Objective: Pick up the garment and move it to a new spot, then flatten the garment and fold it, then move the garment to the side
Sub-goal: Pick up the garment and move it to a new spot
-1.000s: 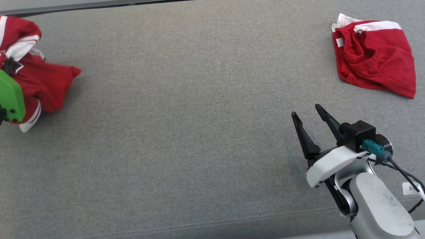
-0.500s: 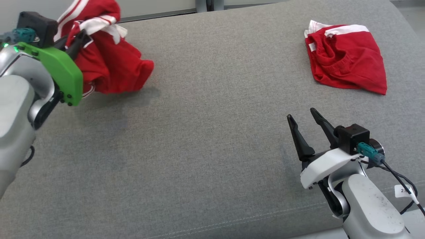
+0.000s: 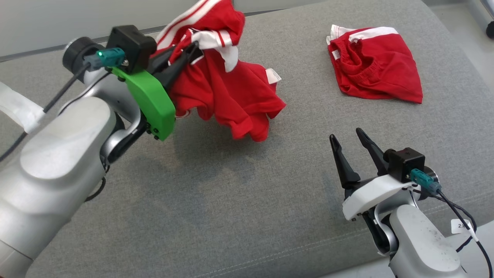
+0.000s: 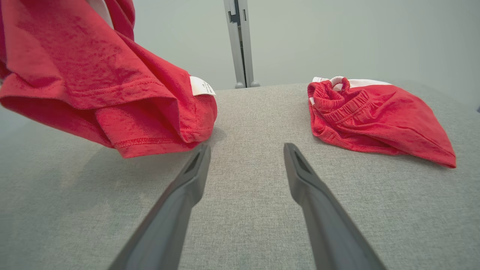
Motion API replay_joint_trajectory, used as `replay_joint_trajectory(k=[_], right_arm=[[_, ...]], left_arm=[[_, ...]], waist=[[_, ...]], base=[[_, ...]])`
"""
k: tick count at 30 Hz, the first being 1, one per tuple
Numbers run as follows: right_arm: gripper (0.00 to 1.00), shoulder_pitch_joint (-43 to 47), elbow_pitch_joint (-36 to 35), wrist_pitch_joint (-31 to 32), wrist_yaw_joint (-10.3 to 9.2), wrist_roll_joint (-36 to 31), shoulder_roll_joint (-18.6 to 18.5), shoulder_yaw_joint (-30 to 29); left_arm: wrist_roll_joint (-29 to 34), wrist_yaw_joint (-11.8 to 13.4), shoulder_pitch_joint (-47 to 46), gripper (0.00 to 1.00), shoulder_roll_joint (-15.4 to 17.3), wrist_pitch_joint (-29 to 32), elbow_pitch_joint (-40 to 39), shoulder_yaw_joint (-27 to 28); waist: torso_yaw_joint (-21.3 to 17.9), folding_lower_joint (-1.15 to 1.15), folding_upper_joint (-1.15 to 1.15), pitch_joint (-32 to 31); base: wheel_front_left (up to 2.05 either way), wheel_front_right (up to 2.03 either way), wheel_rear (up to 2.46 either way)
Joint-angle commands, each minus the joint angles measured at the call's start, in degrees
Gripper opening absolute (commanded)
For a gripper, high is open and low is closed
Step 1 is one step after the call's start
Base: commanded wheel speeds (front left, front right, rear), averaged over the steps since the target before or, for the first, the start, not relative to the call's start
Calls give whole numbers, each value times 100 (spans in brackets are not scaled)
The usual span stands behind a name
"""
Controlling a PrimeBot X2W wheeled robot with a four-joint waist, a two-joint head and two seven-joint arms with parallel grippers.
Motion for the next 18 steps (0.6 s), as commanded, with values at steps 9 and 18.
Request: replay_joint_trajectory(k=[9,18], right_arm=[[100,-86,154,-92,-4,53,64,-4],[100,-4,241,-119,-4,44,1,46]], left_arm=[[-168,425,954,0,-303,-548,-117,-87],[-328,617,1842,0,-705,-1220,575,-51]], waist=[[-32,0,0,65],[158,0,0,-91]], base=[[0,0,0],[0,0,0]])
